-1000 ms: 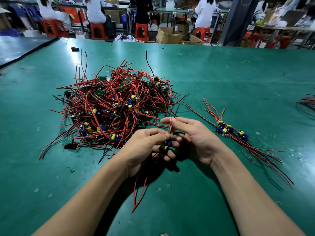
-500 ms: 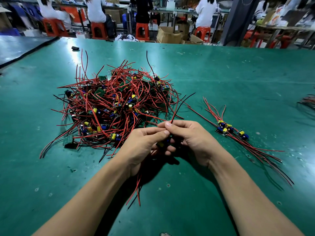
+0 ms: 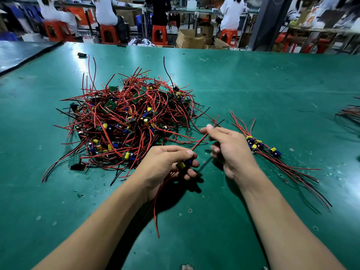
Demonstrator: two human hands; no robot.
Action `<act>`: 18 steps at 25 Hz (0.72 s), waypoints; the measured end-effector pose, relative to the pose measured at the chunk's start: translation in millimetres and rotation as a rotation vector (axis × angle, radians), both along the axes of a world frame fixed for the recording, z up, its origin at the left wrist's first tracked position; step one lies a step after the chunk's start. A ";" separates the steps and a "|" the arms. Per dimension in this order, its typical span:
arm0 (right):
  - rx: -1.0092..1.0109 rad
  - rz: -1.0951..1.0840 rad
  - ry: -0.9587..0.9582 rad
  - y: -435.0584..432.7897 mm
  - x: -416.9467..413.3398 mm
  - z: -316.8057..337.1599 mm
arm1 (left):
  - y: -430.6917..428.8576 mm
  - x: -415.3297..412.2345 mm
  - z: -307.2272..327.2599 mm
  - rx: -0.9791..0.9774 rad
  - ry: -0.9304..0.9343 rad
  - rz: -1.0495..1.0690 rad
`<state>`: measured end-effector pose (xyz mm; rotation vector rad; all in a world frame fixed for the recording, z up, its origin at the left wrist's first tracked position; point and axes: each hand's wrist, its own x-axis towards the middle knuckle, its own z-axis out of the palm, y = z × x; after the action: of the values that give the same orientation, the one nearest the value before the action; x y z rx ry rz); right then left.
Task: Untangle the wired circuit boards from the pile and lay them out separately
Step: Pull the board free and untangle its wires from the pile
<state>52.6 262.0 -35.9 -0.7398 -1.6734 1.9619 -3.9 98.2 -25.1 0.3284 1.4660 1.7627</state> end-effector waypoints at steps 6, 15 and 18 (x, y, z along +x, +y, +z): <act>-0.073 -0.146 0.053 8.4 -0.5 2.6 | -1.2 -0.1 0.5 -0.021 0.015 -0.016; -0.777 0.138 0.199 22.7 11.7 20.8 | -2.6 -0.2 3.2 -0.018 0.003 -0.016; -0.832 0.150 0.184 22.8 12.1 20.8 | -2.6 -1.4 3.8 -0.018 0.002 -0.010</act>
<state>64.7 284.8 -15.1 -0.6724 -0.7794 2.7538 -5.3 95.6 -21.4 0.3274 1.4785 1.7403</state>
